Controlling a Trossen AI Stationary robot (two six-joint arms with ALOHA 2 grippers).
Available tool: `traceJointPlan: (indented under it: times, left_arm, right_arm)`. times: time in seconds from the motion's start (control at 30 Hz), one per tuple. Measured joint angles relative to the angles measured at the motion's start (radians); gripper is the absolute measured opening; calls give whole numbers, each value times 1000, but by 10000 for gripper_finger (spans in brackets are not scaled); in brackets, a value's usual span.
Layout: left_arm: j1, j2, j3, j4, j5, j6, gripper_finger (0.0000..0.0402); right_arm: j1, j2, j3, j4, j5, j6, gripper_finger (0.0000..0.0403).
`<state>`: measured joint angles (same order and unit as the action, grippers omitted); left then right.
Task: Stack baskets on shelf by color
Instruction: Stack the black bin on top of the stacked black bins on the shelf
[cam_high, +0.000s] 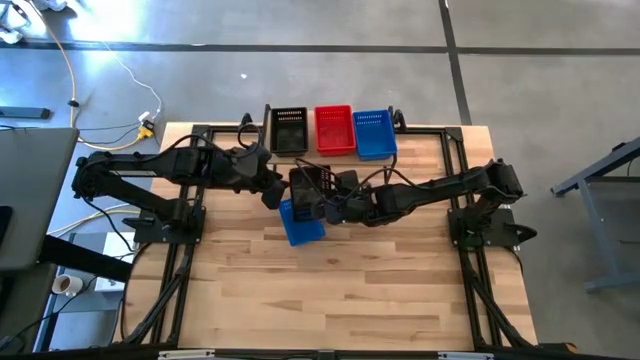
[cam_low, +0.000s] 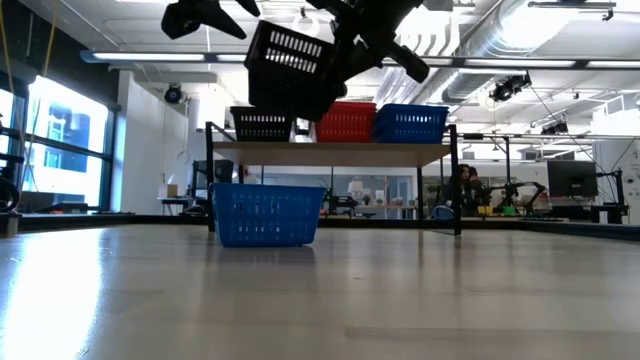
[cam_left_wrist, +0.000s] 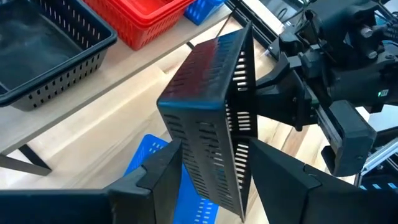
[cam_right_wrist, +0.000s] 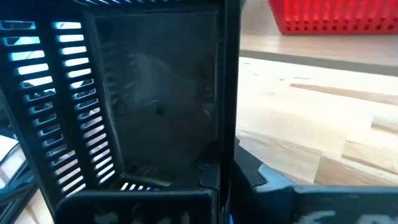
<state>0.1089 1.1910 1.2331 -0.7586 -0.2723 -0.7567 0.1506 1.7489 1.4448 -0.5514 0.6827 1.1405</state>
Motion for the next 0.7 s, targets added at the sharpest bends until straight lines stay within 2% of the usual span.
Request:
traceJointPlan:
  times: [0.27, 0.47, 0.6, 0.7]
  left_arm:
    - [0, 0, 0, 0, 0, 0, 174]
    - [0, 0, 0, 0, -50, -4, 171]
    - [0, 0, 0, 0, -54, -3, 153]
    - [0, 0, 1, 0, -57, -2, 125]
  right_arm:
    - [-8, 0, 55, 0, 1, -108, 0]
    - [-7, 0, 101, -2, -1, -174, 0]
    - [-7, 0, 112, -7, -1, -175, 0]
    - [-7, 0, 112, -8, -3, -174, 0]
